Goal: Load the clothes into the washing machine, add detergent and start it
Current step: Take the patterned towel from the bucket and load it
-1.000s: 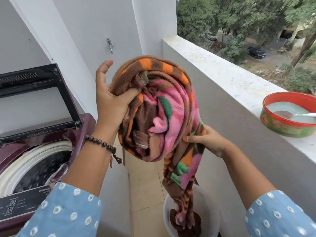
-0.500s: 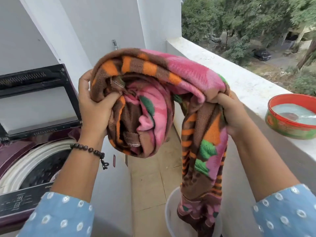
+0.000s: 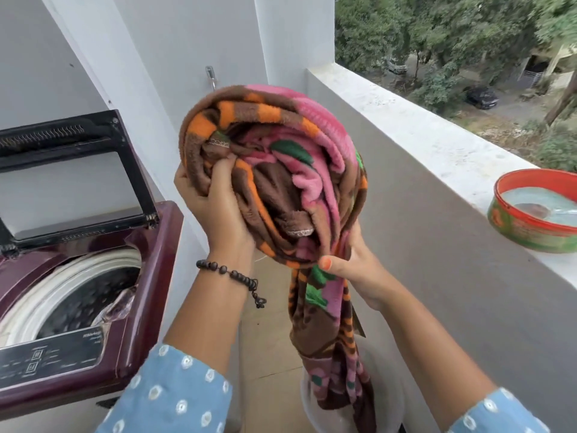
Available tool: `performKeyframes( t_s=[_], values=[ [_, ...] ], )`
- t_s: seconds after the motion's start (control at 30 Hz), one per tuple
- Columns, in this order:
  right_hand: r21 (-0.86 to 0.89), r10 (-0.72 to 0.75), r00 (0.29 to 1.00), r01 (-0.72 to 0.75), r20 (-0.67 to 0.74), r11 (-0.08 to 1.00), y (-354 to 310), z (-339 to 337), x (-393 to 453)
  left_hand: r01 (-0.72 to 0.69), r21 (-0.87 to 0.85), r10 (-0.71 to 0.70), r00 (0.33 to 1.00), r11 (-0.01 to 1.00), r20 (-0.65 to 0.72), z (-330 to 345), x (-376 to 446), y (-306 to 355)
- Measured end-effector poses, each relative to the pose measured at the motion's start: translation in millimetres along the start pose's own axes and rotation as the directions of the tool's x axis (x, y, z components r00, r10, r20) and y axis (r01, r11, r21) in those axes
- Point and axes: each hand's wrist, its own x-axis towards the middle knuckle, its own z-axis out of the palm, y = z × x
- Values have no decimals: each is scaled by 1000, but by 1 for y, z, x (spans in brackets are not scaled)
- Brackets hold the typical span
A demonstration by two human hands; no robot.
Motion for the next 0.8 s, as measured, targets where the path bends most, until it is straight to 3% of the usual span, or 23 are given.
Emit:
performKeyframes(
  t_s=[0.1,0.17,0.33,0.4,0.47,0.6,0.67,0.73,0.8],
  values=[
    [24,-100,960,111,-262,994,-6,-6,13,121,150,-152,964,981,218,-22,-17,-20],
    [30,-145,926,165,-350,986,-14,-20,14,149,326,-268,894,934,359,-40,-15,-21],
    [-138,-200,935,166,-293,976,-43,-49,19,98,549,-489,600,830,633,-80,10,13],
    [-317,-216,956,146,-200,937,-53,-58,22,53,614,-513,607,788,606,-79,20,36],
    [-468,-206,974,141,-90,872,-63,-59,26,-113,703,-495,632,703,597,-69,27,52],
    [-600,-160,981,192,107,777,-71,-37,34,-466,741,-555,492,483,671,-40,15,40],
    [-628,-150,976,215,156,748,-74,-26,35,-567,716,-582,444,406,681,-32,7,24],
    [-629,-172,974,227,147,743,-77,-22,34,-565,705,-532,472,428,702,-33,4,12],
    [-629,-187,974,223,125,745,-79,-22,31,-560,682,-412,544,470,731,-38,3,6]
  ],
)
